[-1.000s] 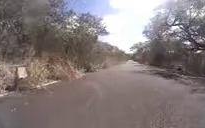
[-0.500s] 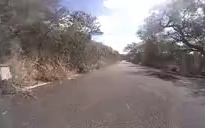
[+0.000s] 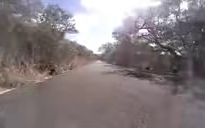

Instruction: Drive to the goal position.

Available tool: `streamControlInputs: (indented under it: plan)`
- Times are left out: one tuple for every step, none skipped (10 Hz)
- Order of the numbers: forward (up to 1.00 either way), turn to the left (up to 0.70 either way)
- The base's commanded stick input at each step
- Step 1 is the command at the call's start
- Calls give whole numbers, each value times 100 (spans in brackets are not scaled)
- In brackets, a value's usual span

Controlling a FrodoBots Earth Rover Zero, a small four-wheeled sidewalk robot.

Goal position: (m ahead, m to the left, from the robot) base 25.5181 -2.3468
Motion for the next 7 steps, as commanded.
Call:
streamControlInputs:
  plan:
    - [50,0]
    - [50,0]
    - [50,0]
    - [50,0]
    - [50,0]
    - [50,0]
    - [50,0]
